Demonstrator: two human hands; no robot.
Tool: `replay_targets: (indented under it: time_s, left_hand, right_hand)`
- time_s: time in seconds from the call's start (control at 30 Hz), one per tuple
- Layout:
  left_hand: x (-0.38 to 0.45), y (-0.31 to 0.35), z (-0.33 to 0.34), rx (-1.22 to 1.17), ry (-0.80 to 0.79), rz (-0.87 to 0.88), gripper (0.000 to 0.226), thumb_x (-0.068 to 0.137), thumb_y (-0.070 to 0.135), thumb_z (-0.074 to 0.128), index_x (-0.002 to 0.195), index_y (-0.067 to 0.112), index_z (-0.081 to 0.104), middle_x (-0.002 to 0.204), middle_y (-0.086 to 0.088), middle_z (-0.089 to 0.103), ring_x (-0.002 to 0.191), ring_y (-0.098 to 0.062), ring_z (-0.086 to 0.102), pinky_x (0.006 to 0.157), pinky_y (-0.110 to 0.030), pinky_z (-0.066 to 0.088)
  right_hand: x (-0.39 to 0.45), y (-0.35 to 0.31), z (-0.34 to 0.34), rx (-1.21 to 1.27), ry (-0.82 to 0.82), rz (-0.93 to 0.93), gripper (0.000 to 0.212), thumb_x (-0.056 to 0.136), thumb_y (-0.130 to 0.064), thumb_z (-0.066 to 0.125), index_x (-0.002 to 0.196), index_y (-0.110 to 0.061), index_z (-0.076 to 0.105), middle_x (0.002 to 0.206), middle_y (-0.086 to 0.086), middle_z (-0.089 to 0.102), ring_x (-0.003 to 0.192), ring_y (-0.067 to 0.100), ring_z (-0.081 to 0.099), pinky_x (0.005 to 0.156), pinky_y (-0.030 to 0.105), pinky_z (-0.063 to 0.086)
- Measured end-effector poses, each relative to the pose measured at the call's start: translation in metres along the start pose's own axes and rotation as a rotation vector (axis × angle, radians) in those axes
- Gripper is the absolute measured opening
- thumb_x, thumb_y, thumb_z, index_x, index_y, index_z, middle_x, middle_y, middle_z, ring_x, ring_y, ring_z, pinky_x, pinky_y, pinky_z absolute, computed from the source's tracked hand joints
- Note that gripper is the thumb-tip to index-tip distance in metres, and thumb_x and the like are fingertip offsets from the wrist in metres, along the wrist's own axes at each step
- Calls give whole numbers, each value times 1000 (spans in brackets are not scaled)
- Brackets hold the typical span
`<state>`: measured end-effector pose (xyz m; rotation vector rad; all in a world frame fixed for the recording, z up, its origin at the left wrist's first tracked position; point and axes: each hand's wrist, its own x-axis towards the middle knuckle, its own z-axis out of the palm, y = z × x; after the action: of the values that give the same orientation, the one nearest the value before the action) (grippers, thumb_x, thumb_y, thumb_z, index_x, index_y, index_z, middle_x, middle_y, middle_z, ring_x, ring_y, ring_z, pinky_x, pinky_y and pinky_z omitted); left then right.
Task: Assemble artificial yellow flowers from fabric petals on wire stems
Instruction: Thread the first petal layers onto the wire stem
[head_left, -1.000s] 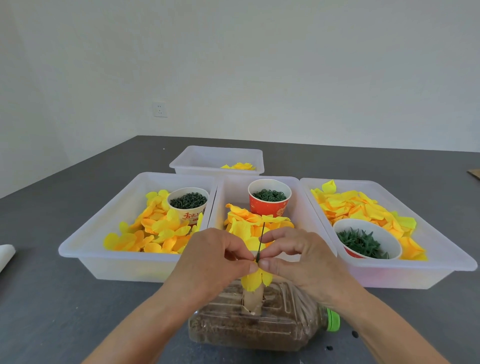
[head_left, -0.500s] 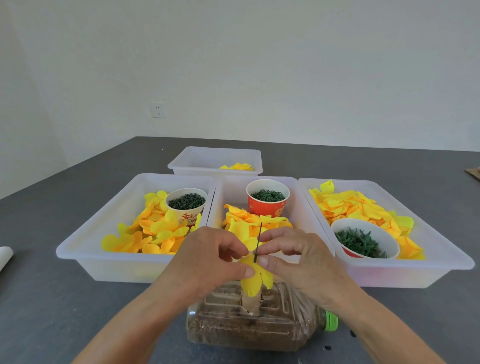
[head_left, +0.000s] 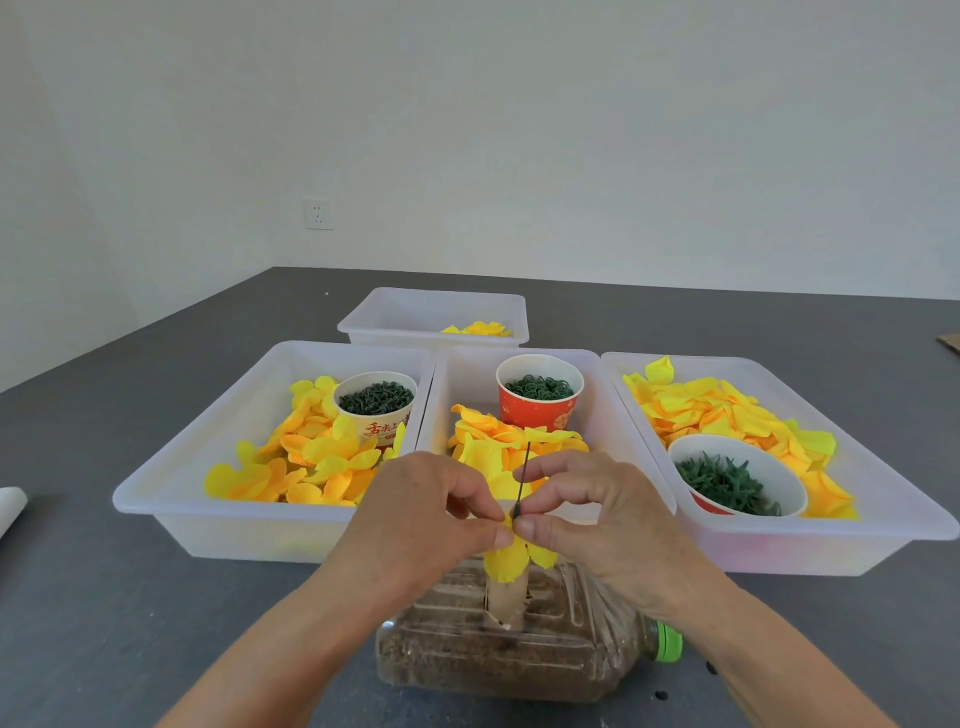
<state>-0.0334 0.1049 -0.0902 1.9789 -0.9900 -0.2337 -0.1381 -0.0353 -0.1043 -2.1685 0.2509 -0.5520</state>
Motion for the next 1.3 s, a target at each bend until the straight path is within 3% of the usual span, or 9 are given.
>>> replay_targets:
  time_s: [0.27, 0.43, 0.57, 0.63, 0.73, 0.87, 1.03, 1.17, 1.3]
  left_hand:
    - [-1, 1, -1, -24, -24, -6, 13, 64, 20, 84, 66, 25, 71, 58, 12, 61, 59, -3, 53, 59, -17, 43]
    - [1, -3, -8, -165, 22, -23, 11, 66, 13, 82, 66, 22, 75, 67, 0, 70, 73, -24, 65, 72, -34, 52]
    - [-1, -4, -6, -152, -36, -20, 17, 68, 13, 81, 65, 28, 74, 69, 2, 71, 74, -19, 66, 74, -34, 53]
    - [-2, -3, -4, -171, -56, -25, 19, 68, 14, 81, 67, 31, 74, 71, 1, 72, 76, -19, 68, 76, -36, 56]
    - [-2, -3, 0, -140, -37, -6, 19, 67, 14, 81, 64, 31, 73, 68, 4, 71, 66, -9, 64, 69, -27, 53]
    - [1, -1, 0, -65, -48, 25, 19, 69, 15, 80, 58, 28, 71, 63, 11, 67, 57, 3, 56, 58, -12, 44]
    - [5, -3, -4, -104, -91, -15, 11, 67, 15, 81, 65, 23, 74, 69, 3, 71, 65, -9, 65, 68, -24, 52]
    - [11, -9, -14, -213, -125, -81, 6, 67, 20, 80, 70, 16, 76, 76, -12, 71, 71, -17, 63, 76, -33, 52]
    - [17, -17, -19, -232, -66, -118, 4, 72, 18, 77, 68, 16, 74, 76, -13, 71, 69, -12, 59, 72, -23, 47]
  right_hand:
    - [-3, 3, 1, 89, 57, 15, 19, 75, -22, 75, 68, -40, 73, 97, -28, 64, 101, -3, 56, 87, 27, 41]
    - [-6, 6, -4, 196, 85, 12, 17, 76, -17, 74, 74, -35, 75, 96, -19, 69, 97, 0, 60, 83, 26, 43]
    - [-7, 7, 3, 178, 82, 27, 22, 71, -21, 77, 70, -42, 74, 97, -23, 67, 99, 0, 59, 84, 25, 42]
    - [-7, 9, 6, 187, 112, 25, 13, 67, -29, 78, 67, -42, 74, 96, -22, 67, 99, 4, 60, 88, 30, 45]
    - [-8, 10, 8, 205, 122, 28, 8, 61, -40, 73, 68, -39, 74, 95, -21, 67, 98, 5, 61, 89, 34, 46]
    - [-7, 11, 7, 156, 107, 31, 16, 69, -24, 79, 68, -39, 73, 97, -24, 65, 100, 2, 59, 89, 27, 43]
    - [-4, 9, 4, 181, 71, 57, 19, 73, -19, 77, 68, -37, 74, 94, -22, 67, 97, 1, 60, 85, 26, 43]
    - [0, 8, -1, 307, 68, 76, 13, 76, -12, 74, 70, -24, 76, 90, -14, 71, 89, 4, 64, 79, 29, 46]
    - [6, 10, -3, 322, 70, 115, 9, 76, -11, 73, 73, -20, 76, 88, -8, 73, 89, 8, 66, 79, 27, 49]
